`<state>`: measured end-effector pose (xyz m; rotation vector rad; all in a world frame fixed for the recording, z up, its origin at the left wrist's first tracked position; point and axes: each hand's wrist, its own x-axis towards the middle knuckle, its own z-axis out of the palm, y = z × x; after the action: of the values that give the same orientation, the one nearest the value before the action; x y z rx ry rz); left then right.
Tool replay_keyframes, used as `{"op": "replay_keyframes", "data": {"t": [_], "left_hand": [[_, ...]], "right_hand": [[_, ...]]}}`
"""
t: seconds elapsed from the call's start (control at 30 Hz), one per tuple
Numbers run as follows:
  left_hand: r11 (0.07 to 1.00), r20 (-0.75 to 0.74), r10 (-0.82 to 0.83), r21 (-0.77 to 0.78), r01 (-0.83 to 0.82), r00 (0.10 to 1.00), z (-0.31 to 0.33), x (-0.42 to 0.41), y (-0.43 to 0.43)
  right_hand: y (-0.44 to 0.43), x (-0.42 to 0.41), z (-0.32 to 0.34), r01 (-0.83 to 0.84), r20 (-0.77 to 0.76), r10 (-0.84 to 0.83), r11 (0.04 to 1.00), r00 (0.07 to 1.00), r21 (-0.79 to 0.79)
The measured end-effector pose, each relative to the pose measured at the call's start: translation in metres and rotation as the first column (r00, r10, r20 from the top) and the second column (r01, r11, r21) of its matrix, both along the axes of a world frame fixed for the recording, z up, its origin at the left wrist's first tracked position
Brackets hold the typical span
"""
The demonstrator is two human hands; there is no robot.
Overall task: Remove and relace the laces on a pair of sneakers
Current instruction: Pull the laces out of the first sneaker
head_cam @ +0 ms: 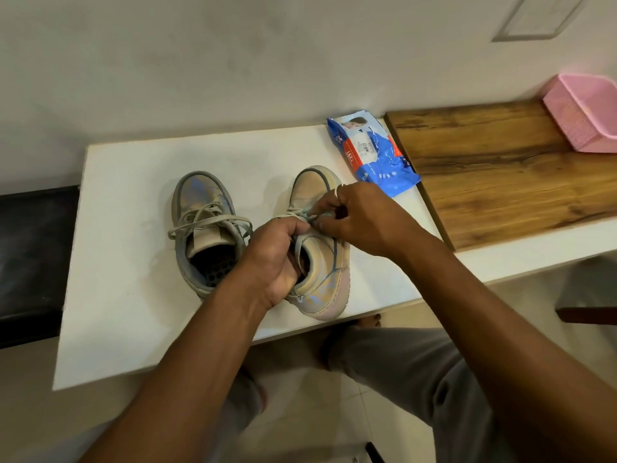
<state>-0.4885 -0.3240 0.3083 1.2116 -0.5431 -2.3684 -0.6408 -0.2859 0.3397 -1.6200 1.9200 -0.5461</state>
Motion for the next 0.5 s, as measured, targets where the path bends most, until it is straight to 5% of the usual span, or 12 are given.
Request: {"op": "replay_keyframes", "data": {"t": [0.13,0.37,0.5], "left_hand": [[1.000,0.014,0.000,-0.001,0.000,1.000,0.000,-0.001,-0.001],[1.000,0.029,-0.006,0.007,0.006,1.000,0.001,-0.001,0.000],[1.000,0.048,-0.005,0.000,0.005,0.999,0.000,-0.003,0.000]], "right_hand": [[-0.006,-0.004,-0.009,0.071,-0.084,-0.074,0.996,0.994,-0.046],[-0.009,-0.018,-0.010,0.203,0.021,-0.202,0.968,0.979,-0.150],[-0.007,-0.017,-0.003,0.087,-0.090,-0.095,0.992,0.991,-0.086]]}}
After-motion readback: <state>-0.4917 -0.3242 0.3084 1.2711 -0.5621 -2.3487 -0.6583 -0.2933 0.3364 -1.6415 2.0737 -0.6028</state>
